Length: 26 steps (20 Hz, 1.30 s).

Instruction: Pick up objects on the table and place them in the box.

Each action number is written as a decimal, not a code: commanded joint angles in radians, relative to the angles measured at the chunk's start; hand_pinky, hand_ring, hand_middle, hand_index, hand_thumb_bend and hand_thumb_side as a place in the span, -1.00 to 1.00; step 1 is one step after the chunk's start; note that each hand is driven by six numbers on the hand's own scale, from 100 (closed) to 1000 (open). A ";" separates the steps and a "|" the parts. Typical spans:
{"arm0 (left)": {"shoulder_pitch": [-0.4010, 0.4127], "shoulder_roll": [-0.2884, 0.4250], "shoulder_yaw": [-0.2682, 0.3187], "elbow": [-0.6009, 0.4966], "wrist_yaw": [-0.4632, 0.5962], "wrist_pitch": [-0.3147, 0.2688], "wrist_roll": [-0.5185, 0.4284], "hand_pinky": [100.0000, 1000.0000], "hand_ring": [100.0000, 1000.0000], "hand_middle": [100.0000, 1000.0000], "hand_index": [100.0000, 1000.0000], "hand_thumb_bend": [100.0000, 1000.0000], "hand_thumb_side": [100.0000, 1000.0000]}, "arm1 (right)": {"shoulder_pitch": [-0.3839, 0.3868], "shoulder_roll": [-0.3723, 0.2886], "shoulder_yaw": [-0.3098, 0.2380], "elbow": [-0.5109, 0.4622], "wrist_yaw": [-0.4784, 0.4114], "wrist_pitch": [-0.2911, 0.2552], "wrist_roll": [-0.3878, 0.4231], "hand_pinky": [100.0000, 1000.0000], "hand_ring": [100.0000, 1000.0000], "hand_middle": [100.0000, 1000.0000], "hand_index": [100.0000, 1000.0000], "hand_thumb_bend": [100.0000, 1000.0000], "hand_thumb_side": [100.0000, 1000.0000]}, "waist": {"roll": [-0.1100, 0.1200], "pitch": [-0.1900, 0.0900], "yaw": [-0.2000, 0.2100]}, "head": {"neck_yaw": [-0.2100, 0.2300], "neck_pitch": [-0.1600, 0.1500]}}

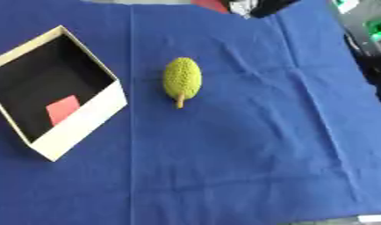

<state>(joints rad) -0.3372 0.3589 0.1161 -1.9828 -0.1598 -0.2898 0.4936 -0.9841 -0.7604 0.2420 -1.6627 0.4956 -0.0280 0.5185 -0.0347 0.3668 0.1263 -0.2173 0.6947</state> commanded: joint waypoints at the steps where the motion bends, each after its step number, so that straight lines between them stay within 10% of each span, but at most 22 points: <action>1: -0.006 0.017 0.000 -0.017 0.006 -0.002 -0.004 0.34 0.51 0.48 0.55 -0.93 0.37 | -0.084 0.104 0.024 0.048 0.035 -0.012 0.044 0.51 0.11 -0.50 0.78 -1.00 -0.94 | 0.005 -0.029 0.003 | -0.011 0.003; 10: -0.016 0.008 -0.005 -0.017 0.014 -0.009 -0.003 0.35 0.51 0.47 0.55 -0.92 0.36 | -0.234 0.386 0.084 0.267 0.220 -0.098 0.062 0.50 0.12 -0.49 0.79 -1.00 -0.96 | 0.003 -0.033 0.021 | -0.048 0.012; 26: -0.035 -0.001 -0.009 -0.017 0.019 -0.024 0.011 0.35 0.51 0.47 0.55 -0.89 0.34 | -0.266 0.635 0.087 0.493 0.389 -0.179 0.036 0.50 0.11 -0.50 0.77 -1.00 -0.88 | 0.002 -0.033 0.044 | -0.066 0.019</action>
<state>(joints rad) -0.3610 0.3485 0.1079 -1.9828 -0.1442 -0.3085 0.5033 -1.2267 -0.1344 0.3358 -1.1743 0.8674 -0.1992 0.5569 -0.0387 0.3583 0.1681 -0.2784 0.7123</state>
